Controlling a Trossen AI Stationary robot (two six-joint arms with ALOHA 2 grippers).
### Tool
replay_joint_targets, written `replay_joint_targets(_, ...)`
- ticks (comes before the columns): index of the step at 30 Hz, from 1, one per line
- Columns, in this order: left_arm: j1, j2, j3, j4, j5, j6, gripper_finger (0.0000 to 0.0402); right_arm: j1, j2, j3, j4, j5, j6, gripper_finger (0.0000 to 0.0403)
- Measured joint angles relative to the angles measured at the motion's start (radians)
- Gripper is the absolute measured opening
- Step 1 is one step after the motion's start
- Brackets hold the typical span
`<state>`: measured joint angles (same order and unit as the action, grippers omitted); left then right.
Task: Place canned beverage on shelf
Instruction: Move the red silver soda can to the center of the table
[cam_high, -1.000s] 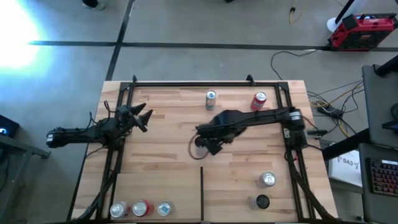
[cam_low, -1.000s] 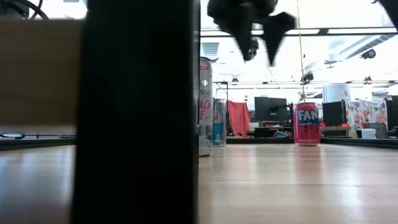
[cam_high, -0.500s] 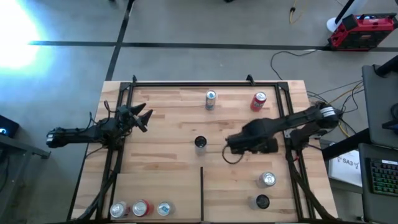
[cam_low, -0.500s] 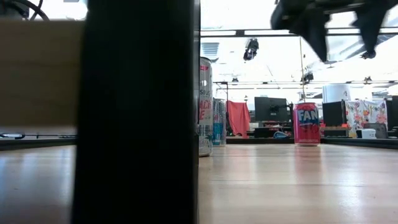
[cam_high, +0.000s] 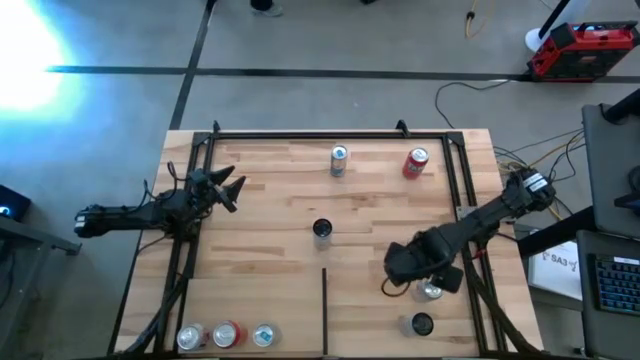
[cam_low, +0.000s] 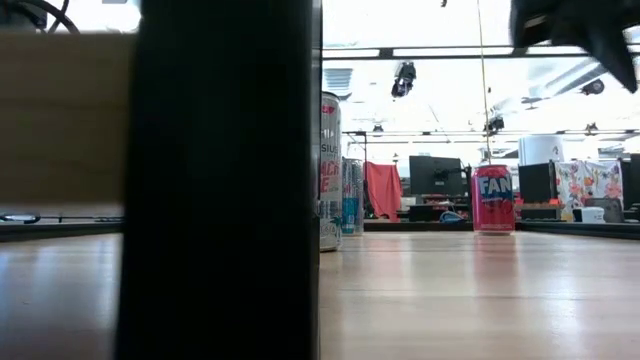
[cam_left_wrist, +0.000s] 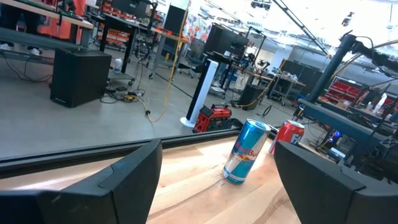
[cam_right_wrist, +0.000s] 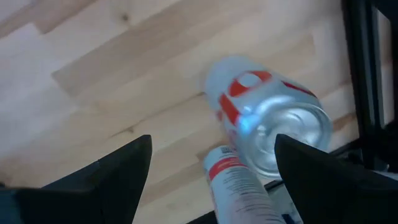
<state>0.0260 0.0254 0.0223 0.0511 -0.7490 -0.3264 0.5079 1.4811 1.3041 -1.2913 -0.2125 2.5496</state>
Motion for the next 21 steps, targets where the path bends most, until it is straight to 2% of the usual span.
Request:
replay_joint_targets(5, 0.0, 0.0, 0.0, 0.0, 0.0, 0.0, 0.0294, 0.053, -0.012, 0.0, -0.002, 0.005, 0.118, 0.0322)
replay_joint_targets(21, 0.0, 0.0, 0.0, 0.0, 0.0, 0.0, 0.0294, 0.167, -0.041, -0.002, -0.016, 0.004, 0.294, 0.0322)
